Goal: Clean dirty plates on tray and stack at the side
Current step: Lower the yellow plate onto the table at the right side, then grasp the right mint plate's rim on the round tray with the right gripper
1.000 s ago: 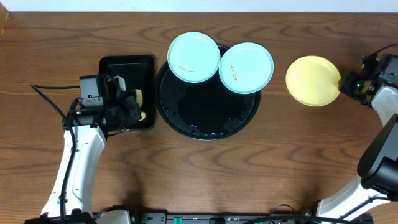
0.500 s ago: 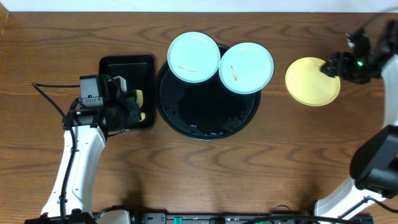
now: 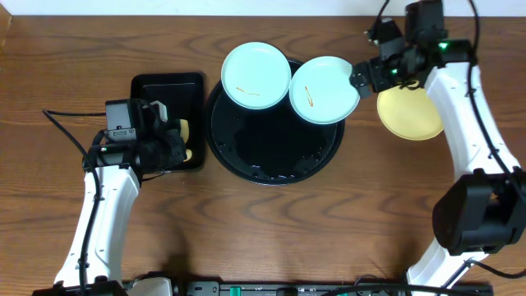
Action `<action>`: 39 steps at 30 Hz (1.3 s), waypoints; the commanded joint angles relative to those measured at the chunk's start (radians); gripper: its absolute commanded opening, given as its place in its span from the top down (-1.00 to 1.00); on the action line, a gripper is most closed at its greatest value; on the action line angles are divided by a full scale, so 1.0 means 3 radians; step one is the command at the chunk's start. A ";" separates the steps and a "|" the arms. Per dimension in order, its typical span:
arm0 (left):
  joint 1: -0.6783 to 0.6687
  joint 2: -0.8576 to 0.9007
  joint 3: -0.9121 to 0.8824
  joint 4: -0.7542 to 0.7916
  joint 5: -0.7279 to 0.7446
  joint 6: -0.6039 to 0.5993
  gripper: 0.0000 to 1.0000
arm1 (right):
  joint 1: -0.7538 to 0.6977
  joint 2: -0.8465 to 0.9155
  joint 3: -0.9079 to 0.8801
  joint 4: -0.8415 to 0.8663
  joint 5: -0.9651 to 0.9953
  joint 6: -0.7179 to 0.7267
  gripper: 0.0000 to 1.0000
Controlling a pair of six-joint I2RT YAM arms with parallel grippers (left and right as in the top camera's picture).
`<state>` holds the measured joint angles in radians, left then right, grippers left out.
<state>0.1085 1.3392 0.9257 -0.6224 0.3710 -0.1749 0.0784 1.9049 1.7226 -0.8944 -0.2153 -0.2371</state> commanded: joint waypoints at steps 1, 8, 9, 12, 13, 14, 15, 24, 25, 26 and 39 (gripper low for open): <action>0.0014 0.0022 0.0020 0.0008 -0.0004 0.0072 0.84 | 0.0042 -0.0015 -0.0193 0.0182 0.0167 0.0079 -0.99; 0.0014 0.0022 0.0020 0.0010 -0.0004 0.0071 0.84 | 0.0024 -0.0015 -0.0533 0.0666 0.0153 0.0175 -0.75; 0.0014 0.0022 0.0020 0.0013 -0.0004 0.0071 0.83 | 0.0024 -0.0015 -0.0601 0.0753 0.0123 0.0191 -0.58; 0.0014 0.0022 0.0020 0.0019 -0.0004 0.0071 0.83 | 0.0020 -0.0015 -0.0820 0.1052 0.0083 0.0220 -0.37; 0.0014 0.0022 0.0020 0.0019 -0.0004 0.0071 0.84 | 0.0017 -0.0015 -0.0894 0.1160 0.0080 0.0233 -0.37; 0.0014 0.0022 0.0020 0.0018 -0.0004 0.0071 0.84 | 0.0010 -0.0015 -0.0956 0.1253 0.0078 0.0267 -0.38; 0.0014 0.0022 0.0020 0.0017 -0.0004 0.0071 0.84 | 0.0010 -0.0015 -0.1022 0.1350 0.0079 0.0313 -0.36; 0.0014 0.0022 0.0019 0.0006 -0.0004 0.0071 0.84 | -0.0003 -0.0015 -0.1579 0.2258 0.0094 0.0430 -0.12; 0.0014 0.0022 0.0019 0.0006 -0.0004 0.0071 0.83 | -0.0008 -0.0015 -0.1628 0.2349 0.0095 0.0434 -0.11; 0.0014 0.0022 0.0019 0.0006 -0.0004 0.0071 0.84 | -0.0011 -0.0013 -0.1677 0.2436 0.0112 0.0455 -0.08; 0.0011 0.0023 -0.0018 0.0001 -0.0005 0.0072 0.84 | -0.0074 0.0173 -0.1434 0.2506 0.0065 0.0563 -0.01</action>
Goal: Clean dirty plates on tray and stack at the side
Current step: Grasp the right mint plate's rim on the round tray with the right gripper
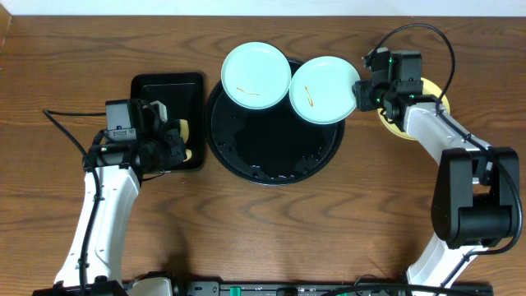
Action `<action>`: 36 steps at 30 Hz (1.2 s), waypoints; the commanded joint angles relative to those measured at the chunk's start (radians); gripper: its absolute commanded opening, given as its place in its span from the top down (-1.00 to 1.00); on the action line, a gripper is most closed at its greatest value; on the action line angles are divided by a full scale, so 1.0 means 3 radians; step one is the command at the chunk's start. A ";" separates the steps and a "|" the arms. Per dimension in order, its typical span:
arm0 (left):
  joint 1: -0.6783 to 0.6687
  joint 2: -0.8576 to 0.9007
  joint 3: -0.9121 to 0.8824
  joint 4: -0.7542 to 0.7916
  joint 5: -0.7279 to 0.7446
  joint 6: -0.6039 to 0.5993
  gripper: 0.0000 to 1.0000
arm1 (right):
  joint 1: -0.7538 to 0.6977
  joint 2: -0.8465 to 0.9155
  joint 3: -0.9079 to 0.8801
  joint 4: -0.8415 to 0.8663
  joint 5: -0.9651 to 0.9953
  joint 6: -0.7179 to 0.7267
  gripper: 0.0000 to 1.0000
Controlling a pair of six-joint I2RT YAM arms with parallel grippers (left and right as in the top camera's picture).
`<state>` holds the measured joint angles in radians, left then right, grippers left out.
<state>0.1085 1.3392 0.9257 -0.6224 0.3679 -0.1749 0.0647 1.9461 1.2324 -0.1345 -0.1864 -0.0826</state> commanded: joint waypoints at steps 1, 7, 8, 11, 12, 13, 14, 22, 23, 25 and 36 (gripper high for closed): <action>0.0011 0.0023 -0.0033 0.0009 0.0005 0.0072 0.84 | -0.0028 0.0038 0.0266 -0.0088 -0.0032 0.0048 -0.01; 0.0011 0.0023 -0.0062 0.0028 -0.0146 0.0072 0.83 | -0.0027 0.0192 0.0336 -0.0131 -0.0031 0.0047 0.00; 0.0011 0.0023 -0.0062 0.0041 -0.0145 0.0072 0.84 | -0.0027 0.0231 0.0336 -0.0127 -0.0031 0.0048 0.02; 0.0011 0.0023 -0.0062 0.0085 -0.0145 0.0072 0.84 | -0.0027 0.0329 0.0336 -0.0112 -0.0029 0.0048 0.04; 0.0011 0.0022 -0.0062 0.0098 -0.0145 0.0072 0.83 | -0.0027 0.0343 0.0336 -0.0111 -0.0029 0.0048 0.04; 0.0011 0.0023 -0.0062 0.0109 -0.0145 0.0072 0.83 | -0.0027 0.0359 0.0336 -0.0109 -0.0031 0.0050 0.04; 0.0011 0.0022 -0.0062 0.0114 -0.0145 0.0072 0.84 | -0.0025 0.0361 0.0336 -0.0103 -0.0031 0.0050 0.05; 0.0011 0.0023 -0.0062 0.0141 -0.0145 0.0072 0.83 | -0.0011 0.0361 0.0334 -0.0200 -0.0028 0.0048 0.93; 0.0011 0.0023 -0.0062 0.0145 -0.0145 0.0072 0.84 | -0.0011 0.0361 0.0334 -0.0216 -0.0029 0.0050 0.98; 0.0011 0.0022 -0.0062 0.0149 -0.0145 0.0072 0.84 | -0.0011 0.0346 0.0337 -0.0215 -0.0029 0.0051 0.98; 0.0011 0.0022 -0.0061 0.0209 -0.0145 0.0072 0.83 | 0.0173 -0.0830 0.0337 -0.0926 0.0534 0.0144 0.98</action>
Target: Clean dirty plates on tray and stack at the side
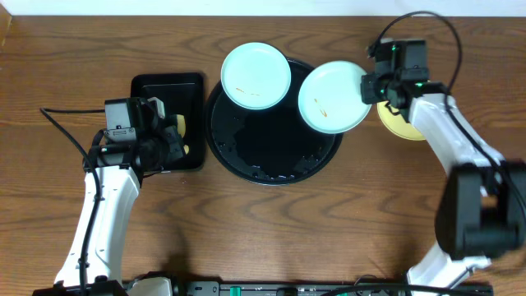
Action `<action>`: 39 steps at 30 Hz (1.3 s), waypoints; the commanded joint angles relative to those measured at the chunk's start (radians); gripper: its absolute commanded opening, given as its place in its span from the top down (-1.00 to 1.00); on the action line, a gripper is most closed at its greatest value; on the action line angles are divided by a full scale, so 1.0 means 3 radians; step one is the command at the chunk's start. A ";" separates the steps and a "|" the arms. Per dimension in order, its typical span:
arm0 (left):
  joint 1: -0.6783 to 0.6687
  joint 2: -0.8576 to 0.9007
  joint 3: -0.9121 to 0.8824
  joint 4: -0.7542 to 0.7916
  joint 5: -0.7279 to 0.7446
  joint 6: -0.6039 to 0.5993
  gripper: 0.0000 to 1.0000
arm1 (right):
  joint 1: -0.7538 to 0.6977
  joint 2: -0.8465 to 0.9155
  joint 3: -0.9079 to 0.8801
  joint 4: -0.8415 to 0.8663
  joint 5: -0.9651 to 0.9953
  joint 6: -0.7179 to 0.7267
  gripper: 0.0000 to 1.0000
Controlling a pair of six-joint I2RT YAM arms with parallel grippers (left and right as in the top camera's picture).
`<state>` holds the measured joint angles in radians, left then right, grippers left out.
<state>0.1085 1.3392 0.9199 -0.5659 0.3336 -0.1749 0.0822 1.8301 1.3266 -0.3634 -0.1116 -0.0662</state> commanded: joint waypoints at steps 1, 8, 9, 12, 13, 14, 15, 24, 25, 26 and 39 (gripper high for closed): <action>0.0011 0.0022 -0.0042 0.0022 -0.0031 0.0072 0.84 | 0.0161 -0.0551 0.0023 -0.0306 0.0390 0.0128 0.98; 0.0011 0.0022 -0.0042 0.0020 -0.0031 0.0072 0.84 | 0.0689 -0.0848 0.0020 -0.1200 0.1431 0.0813 0.98; 0.0011 0.0022 -0.0042 0.0022 -0.0029 0.0072 0.84 | 0.0793 -0.0837 0.0005 -0.1286 0.1639 0.0983 0.98; 0.0011 0.0022 -0.0042 0.0019 -0.0029 0.0072 0.84 | 0.1061 -0.0811 -0.0086 -0.1288 0.2084 0.1316 0.98; 0.0011 0.0022 -0.0042 0.0018 -0.0027 0.0072 0.84 | 0.1160 -0.0801 -0.0135 -0.1225 0.2221 0.1390 0.98; 0.0011 0.0022 -0.0042 0.0015 -0.0020 0.0072 0.84 | 0.1242 -0.0801 -0.0183 -0.1155 0.2322 0.1433 0.98; 0.0011 0.0022 -0.0042 0.0011 -0.0008 0.0072 0.85 | 0.1325 -0.0801 -0.0244 -0.1059 0.2424 0.1457 0.98; 0.0011 0.0022 -0.0022 0.0164 0.0591 0.0225 0.85 | 0.1853 -0.0801 -0.0598 -0.0551 0.2642 0.1611 0.98; 0.0011 0.0022 -0.0005 0.0173 0.0679 0.0248 0.85 | 0.1846 -0.0801 -0.0605 -0.0568 0.2480 0.1656 0.98; 0.0010 0.0018 0.0019 0.0173 0.0768 0.0249 0.85 | 0.1829 -0.0801 -0.0618 -0.0591 0.2360 0.1733 0.98; -0.0886 -0.0062 0.0089 0.0523 0.0763 0.0242 0.85 | 0.1535 -0.0797 -0.0921 -0.0598 0.1850 0.2093 0.98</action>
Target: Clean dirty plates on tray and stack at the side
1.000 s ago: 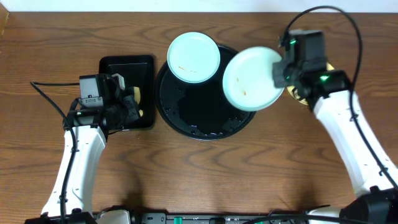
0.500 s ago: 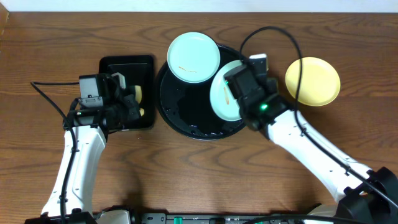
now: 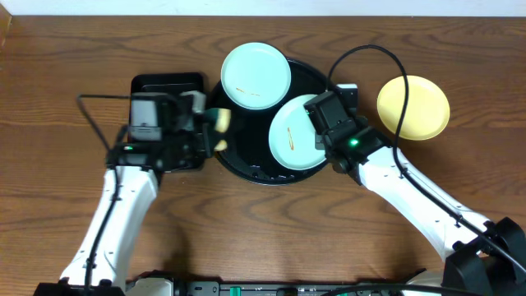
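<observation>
Two pale green plates with orange crumbs are in the overhead view. One point(image 3: 256, 76) rests on the far left rim of the round black tray point(image 3: 246, 160). The other point(image 3: 289, 133) is held over the tray's middle, with my right gripper point(image 3: 320, 140) shut on its right edge. My left gripper point(image 3: 212, 131) is at the tray's left rim, shut on a yellow sponge point(image 3: 220, 145), a short way left of the held plate. A clean yellow plate point(image 3: 413, 107) lies on the table to the right.
A small black rectangular tray point(image 3: 168, 85) sits left of the round tray, partly under my left arm. Cables trail from both wrists. The wooden table stretches toward the front edge.
My right gripper has brought its plate from the tray's far right rim down and left, over the tray's middle. My left gripper has moved right with the sponge, from the small tray to the round tray's rim.
At first both pale plates lay on the round tray's far rim, my right gripper at the right one's edge, my left on the sponge in the small tray. The right plate then shifted and tilted in the grip. Now plate and sponge are close together over the tray.
</observation>
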Action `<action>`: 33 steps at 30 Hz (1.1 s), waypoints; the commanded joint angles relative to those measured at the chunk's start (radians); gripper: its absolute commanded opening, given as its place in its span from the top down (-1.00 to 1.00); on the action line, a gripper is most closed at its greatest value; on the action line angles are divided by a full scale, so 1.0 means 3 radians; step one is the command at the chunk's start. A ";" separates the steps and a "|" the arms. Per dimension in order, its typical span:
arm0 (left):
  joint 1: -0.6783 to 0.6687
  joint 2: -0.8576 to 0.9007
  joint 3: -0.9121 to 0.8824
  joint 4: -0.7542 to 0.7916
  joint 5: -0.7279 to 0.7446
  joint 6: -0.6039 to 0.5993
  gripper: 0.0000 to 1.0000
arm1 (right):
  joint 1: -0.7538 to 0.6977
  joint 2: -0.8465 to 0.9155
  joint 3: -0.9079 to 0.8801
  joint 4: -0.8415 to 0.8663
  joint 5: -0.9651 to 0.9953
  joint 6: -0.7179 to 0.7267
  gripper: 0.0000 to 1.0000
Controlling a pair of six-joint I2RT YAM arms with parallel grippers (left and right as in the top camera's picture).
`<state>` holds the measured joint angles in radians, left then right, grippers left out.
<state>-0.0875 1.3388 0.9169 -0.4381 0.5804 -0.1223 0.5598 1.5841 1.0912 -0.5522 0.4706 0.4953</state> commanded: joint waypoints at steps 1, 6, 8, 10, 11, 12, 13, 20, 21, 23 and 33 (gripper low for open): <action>-0.0323 -0.0061 0.0099 0.0146 -0.0137 0.0036 0.84 | -0.0083 0.0023 -0.0192 0.0067 -0.0097 0.0276 0.98; -0.0727 -0.0029 0.0099 0.0361 -0.0413 -0.0120 0.85 | -0.0230 0.0023 -0.0586 0.0607 -0.0298 0.0308 0.98; -0.0852 0.0008 0.0099 0.0439 -0.0539 -0.0120 0.85 | -0.0263 0.0023 -0.0765 0.0955 -0.0362 0.0238 0.98; -0.0951 0.0047 0.0099 0.0500 -0.0633 -0.0120 0.85 | -0.0298 0.0023 -0.0882 0.1136 -0.0361 0.0263 0.98; -0.0993 0.0070 0.0099 0.0525 -0.0643 -0.0120 0.85 | -0.0317 0.0023 -0.0921 0.1170 -0.0361 0.0351 0.98; -0.1029 0.0095 0.0099 0.0549 -0.0643 -0.0120 0.85 | -0.0338 0.0023 -0.0950 0.1176 -0.0361 0.0479 0.98; -0.1071 0.0134 0.0099 0.0575 -0.0645 -0.0120 0.85 | -0.0359 0.0023 -0.0974 0.1171 -0.0362 0.0608 0.98; -0.1269 0.0530 0.0099 0.0825 -0.0693 -0.0120 0.84 | -0.0397 0.0023 -0.1114 0.1189 -0.0437 0.0814 0.98; -0.1288 0.0594 0.0099 0.0872 -0.0693 -0.0120 0.85 | -0.0397 0.0023 -0.1134 0.1194 -0.0436 0.0814 0.98; -0.1336 0.0708 0.0099 0.0959 -0.0693 -0.0120 0.85 | -0.0398 0.0023 -0.1174 0.1219 -0.0434 0.0814 0.98; -0.1644 0.0833 0.0099 0.1227 -0.0964 -0.0094 0.85 | -0.0401 0.0023 -0.1211 0.1259 -0.0425 0.0813 0.98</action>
<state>-0.5636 1.5883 0.9215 -0.0818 0.3634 -0.1566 0.4416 1.5845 0.7422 -0.1741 0.3313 0.7238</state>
